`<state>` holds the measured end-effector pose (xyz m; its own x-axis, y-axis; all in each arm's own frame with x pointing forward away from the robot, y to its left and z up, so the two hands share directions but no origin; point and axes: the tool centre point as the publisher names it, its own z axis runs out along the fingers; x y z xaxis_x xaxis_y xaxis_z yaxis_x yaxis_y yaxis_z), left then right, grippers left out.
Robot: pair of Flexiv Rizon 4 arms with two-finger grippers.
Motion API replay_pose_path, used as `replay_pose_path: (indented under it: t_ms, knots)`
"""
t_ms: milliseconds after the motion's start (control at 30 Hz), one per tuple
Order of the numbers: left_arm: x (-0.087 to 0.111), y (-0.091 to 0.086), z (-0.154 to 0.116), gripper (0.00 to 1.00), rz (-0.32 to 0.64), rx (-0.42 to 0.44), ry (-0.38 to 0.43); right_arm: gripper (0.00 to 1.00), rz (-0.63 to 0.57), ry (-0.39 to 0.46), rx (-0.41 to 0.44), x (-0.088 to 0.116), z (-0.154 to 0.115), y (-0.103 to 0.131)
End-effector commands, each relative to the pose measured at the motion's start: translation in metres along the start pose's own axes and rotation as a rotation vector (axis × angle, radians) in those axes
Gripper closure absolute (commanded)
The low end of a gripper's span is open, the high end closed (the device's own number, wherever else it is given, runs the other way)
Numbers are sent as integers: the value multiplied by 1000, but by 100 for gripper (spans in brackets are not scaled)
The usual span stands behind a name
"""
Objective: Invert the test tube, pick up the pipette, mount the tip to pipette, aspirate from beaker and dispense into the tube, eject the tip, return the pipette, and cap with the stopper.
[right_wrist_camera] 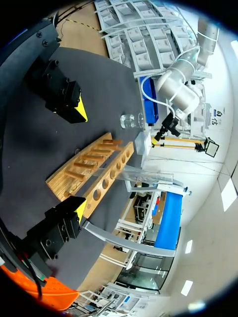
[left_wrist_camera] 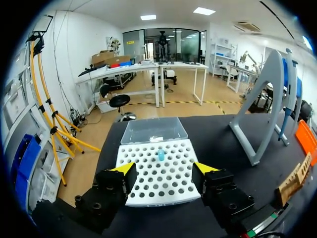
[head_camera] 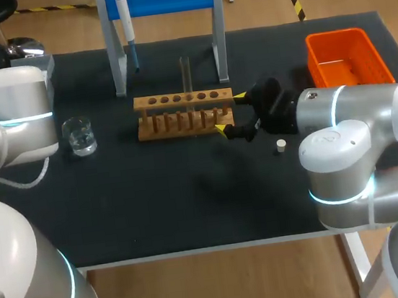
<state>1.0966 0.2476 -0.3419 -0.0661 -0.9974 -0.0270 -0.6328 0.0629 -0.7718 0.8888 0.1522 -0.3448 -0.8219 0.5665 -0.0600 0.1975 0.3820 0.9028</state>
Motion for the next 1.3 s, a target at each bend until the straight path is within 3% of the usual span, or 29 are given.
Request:
replay_pose_path:
  t_ms: [33, 667, 1300]
  knots:
    - [-1, -3, 12, 38, 4, 7, 3, 0, 0, 3, 1, 0, -1, 0]
    - [-4, -8, 34, 55, 8, 6, 17, 0, 0, 3, 1, 0, -1, 0]
    - [-3, -9, 47, 57, 10, 1, 23, 0, 0, 3, 1, 0, -1, 0]
